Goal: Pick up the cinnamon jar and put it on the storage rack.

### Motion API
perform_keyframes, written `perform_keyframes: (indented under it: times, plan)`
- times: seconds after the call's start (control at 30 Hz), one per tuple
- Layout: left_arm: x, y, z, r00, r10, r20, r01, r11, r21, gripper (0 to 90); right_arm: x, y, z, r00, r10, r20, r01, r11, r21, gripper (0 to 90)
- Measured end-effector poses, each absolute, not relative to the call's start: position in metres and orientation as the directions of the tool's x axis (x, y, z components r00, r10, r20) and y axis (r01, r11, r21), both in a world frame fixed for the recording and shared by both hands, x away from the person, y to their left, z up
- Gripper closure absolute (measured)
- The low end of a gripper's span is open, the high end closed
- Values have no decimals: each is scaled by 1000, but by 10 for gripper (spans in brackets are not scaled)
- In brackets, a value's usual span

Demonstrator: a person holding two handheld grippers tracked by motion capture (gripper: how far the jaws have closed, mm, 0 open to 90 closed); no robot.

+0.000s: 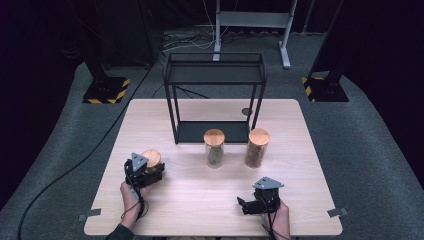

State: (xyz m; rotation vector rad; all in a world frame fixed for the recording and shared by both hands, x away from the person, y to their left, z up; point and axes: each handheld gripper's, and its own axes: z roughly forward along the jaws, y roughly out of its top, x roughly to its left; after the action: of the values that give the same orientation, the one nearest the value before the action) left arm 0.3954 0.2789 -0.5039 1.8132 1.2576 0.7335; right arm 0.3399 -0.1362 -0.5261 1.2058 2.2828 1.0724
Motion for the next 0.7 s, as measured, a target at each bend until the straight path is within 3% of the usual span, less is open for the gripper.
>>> perform_keyframes:
  times: [0.7]
  plan:
    - [404,267,-495,380,924,27,462,-216,860,257,340,-136,-526,-581,813,37,550,359,754,11]
